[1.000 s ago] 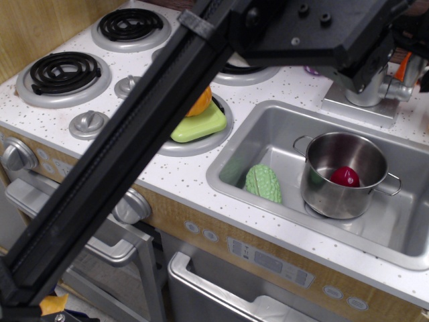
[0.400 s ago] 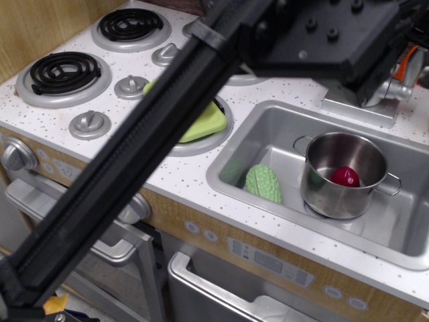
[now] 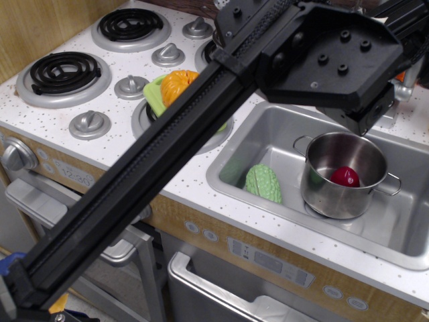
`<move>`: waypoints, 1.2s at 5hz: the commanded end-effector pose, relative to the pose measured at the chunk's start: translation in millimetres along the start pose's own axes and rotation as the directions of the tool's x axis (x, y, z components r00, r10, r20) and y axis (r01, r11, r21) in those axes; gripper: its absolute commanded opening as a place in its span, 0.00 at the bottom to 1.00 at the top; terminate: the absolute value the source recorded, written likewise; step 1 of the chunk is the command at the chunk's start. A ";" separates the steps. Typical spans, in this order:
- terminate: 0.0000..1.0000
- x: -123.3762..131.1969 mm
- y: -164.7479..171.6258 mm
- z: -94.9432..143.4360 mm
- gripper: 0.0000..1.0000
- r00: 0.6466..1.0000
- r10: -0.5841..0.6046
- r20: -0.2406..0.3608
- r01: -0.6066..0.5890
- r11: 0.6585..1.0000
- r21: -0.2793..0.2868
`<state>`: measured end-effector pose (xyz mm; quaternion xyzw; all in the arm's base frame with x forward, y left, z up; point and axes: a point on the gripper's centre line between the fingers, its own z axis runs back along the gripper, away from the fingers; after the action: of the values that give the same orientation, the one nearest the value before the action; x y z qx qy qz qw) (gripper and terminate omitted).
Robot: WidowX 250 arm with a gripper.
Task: Turn lever vertical to front
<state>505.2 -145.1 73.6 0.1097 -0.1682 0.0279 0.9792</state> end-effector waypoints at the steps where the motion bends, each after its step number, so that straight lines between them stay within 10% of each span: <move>1: 0.00 -6.0 1.4 44.3 0.00 0.995 0.090 0.041 -0.089 0.996 -0.032; 6: 0.00 -50.2 3.1 28.9 0.00 0.986 0.156 -0.065 -0.161 0.983 -0.088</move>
<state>451.0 -150.5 44.8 0.0612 -0.1351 0.0763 0.9860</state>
